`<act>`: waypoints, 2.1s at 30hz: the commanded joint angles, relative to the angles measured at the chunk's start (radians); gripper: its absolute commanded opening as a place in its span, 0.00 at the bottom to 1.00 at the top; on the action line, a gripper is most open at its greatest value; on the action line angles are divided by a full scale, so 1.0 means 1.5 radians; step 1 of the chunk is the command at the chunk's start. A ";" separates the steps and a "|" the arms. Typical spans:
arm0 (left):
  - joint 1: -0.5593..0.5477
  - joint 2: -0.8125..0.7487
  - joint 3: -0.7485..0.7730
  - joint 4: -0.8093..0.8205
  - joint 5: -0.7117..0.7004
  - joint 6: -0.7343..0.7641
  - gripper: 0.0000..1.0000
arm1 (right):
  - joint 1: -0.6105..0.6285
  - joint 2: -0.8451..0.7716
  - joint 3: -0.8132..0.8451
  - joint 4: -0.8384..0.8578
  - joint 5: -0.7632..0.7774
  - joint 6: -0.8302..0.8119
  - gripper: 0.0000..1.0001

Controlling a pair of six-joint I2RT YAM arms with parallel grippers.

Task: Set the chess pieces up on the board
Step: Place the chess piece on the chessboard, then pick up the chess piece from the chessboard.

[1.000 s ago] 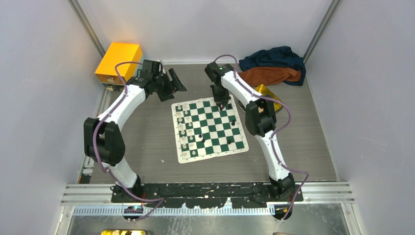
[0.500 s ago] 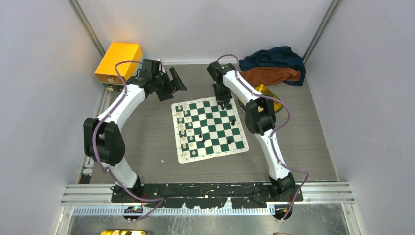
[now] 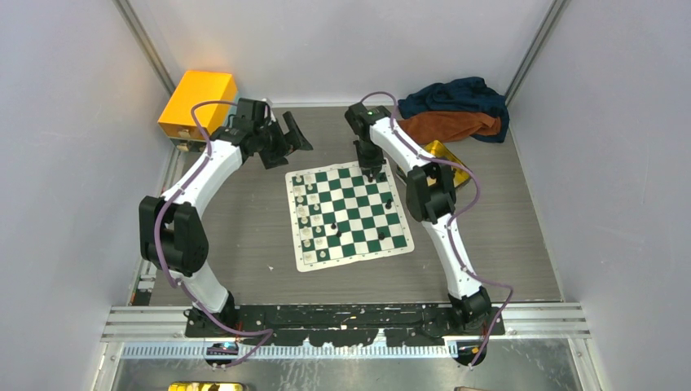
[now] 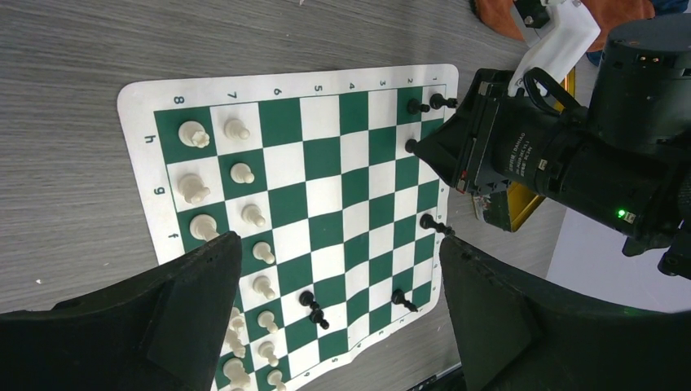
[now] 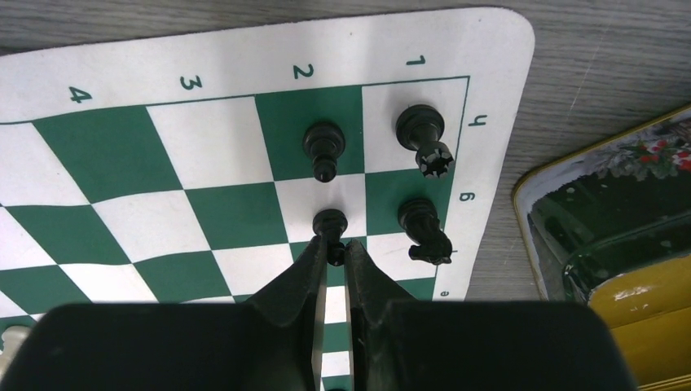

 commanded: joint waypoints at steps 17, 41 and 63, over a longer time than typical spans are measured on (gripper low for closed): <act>0.001 0.009 0.037 0.013 -0.002 0.010 1.00 | 0.000 0.004 0.030 -0.003 -0.003 -0.025 0.24; 0.001 -0.008 0.050 -0.032 -0.025 0.026 1.00 | 0.007 -0.156 -0.057 0.072 0.005 -0.033 0.32; -0.004 -0.291 -0.155 -0.087 -0.123 0.035 1.00 | 0.223 -0.584 -0.701 0.409 -0.126 -0.040 0.36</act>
